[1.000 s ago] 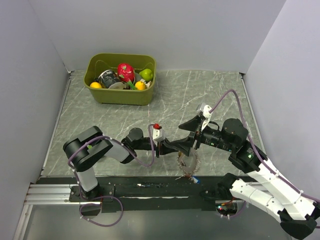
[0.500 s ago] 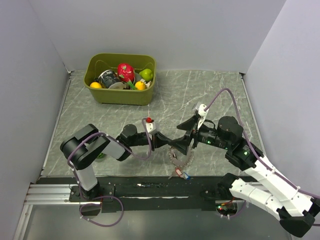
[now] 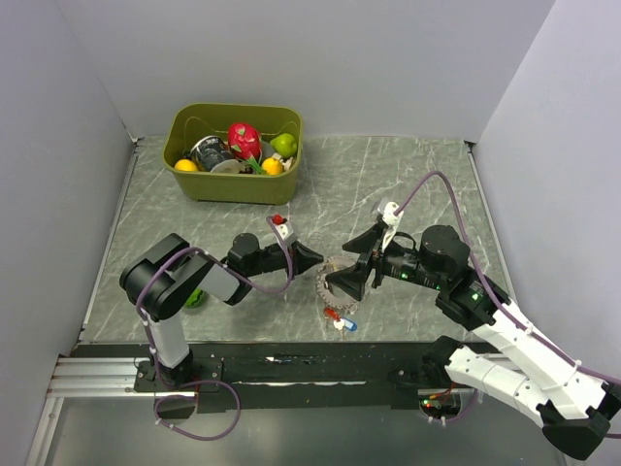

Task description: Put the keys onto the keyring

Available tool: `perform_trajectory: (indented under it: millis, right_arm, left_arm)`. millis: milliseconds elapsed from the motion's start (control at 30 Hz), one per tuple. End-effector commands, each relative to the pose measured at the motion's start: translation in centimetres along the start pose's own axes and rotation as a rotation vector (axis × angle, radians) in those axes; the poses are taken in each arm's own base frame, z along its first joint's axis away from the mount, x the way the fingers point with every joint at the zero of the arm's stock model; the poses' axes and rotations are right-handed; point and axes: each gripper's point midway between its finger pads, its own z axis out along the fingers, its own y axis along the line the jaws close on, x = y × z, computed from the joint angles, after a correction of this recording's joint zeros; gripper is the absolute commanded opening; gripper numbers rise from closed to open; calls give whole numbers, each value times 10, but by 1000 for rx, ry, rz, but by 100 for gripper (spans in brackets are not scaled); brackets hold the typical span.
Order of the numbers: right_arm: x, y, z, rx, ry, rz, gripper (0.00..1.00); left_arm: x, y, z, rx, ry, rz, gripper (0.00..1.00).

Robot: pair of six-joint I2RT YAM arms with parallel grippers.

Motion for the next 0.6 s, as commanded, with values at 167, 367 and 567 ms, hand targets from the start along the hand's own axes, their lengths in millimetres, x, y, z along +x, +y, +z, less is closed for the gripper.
perform_trajectory:
  millis: [167, 367, 567]
  right_arm:
    - [1, -3, 1, 8, -11, -5, 100]
    - [1, -3, -1, 9, -15, -7, 100]
    - [3, -3, 0, 8, -11, -2, 100]
  left_arm:
    - [-31, 15, 4, -73, -102, 68, 53]
    - [-39, 15, 0, -89, -113, 73, 90]
    - [-50, 8, -2, -67, -154, 60, 96]
